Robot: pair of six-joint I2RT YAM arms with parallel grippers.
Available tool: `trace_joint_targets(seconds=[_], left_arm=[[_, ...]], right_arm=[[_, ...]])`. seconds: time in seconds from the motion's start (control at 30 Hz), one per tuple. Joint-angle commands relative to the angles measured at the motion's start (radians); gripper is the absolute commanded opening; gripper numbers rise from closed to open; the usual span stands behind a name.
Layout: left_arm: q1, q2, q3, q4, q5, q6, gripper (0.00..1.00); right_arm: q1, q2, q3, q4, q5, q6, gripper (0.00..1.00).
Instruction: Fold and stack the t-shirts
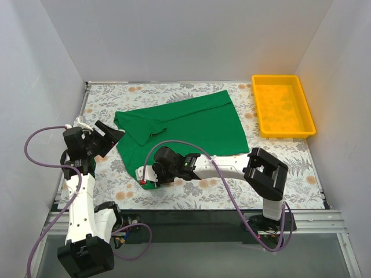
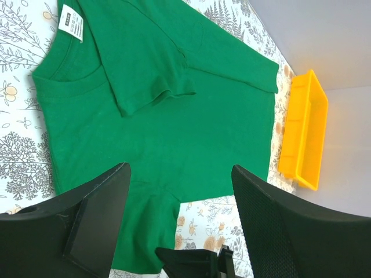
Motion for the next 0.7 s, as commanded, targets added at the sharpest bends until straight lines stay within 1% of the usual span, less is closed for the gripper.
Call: trace_joint_targets(seconds=[0.0,0.07,0.1,0.13,0.17,0.2,0.23,0.27,0.3,0.37,0.4,0.43,0.47,0.53,0.57,0.6,0.63,0.67], left_arm=[[0.0,-0.01,0.041,-0.032,-0.016,0.027,0.69],[0.0,-0.01,0.039,-0.031,-0.016,0.027,0.69],[0.0,-0.008,0.038,-0.023,-0.013,0.027,0.69],[0.0,-0.008,0.035,-0.02,-0.008,0.027,0.69],[0.0,-0.007,0.024,-0.014,0.006,0.027,0.69],[0.0,-0.001,0.019,0.0,0.015,0.026,0.69],[0.0,0.002,0.015,0.006,0.025,0.026,0.69],[-0.002,0.01,0.004,0.014,0.062,0.029,0.69],[-0.002,0.027,0.001,0.029,0.084,0.033,0.69],[-0.017,0.072,0.001,0.04,0.149,0.049,0.68],[-0.028,0.091,0.006,0.04,0.167,0.056,0.68],[-0.04,0.111,0.009,0.04,0.177,0.064,0.68],[-0.052,0.151,0.015,0.037,0.187,0.082,0.67],[-0.115,0.191,0.045,0.018,0.156,0.106,0.66],[-0.144,0.232,0.062,0.006,0.13,0.119,0.66],[-0.21,0.258,0.096,-0.024,0.069,0.148,0.67],[-0.244,0.284,0.114,-0.037,0.032,0.161,0.66],[-0.27,0.345,0.133,-0.051,-0.003,0.176,0.67]], right_arm=[[-0.041,-0.001,0.064,0.029,-0.086,0.069,0.01],[-0.09,0.019,0.1,0.03,-0.101,0.137,0.01],[-0.158,0.03,0.151,0.03,-0.105,0.178,0.01],[-0.193,0.057,0.179,0.03,-0.105,0.28,0.01],[-0.231,0.077,0.206,0.029,-0.109,0.33,0.01],[-0.302,0.099,0.241,0.02,-0.111,0.377,0.01],[-0.331,0.14,0.295,0.004,-0.111,0.446,0.01],[-0.356,0.159,0.323,-0.013,-0.117,0.456,0.06],[-0.388,0.174,0.343,-0.031,-0.115,0.461,0.28],[-0.407,0.191,0.352,-0.063,-0.126,0.439,0.44],[-0.42,0.185,0.34,-0.065,-0.131,0.435,0.55],[-0.427,0.171,0.326,-0.065,-0.14,0.429,0.59],[-0.433,0.162,0.305,-0.063,-0.147,0.41,0.61],[-0.457,0.128,0.28,-0.063,-0.17,0.39,0.65],[-0.468,0.113,0.259,-0.066,-0.207,0.378,0.65],[-0.494,0.099,0.248,-0.072,-0.233,0.34,0.67],[-0.509,0.069,0.239,-0.083,-0.314,0.311,0.67],[-0.526,0.052,0.216,-0.102,-0.356,0.291,0.67]])
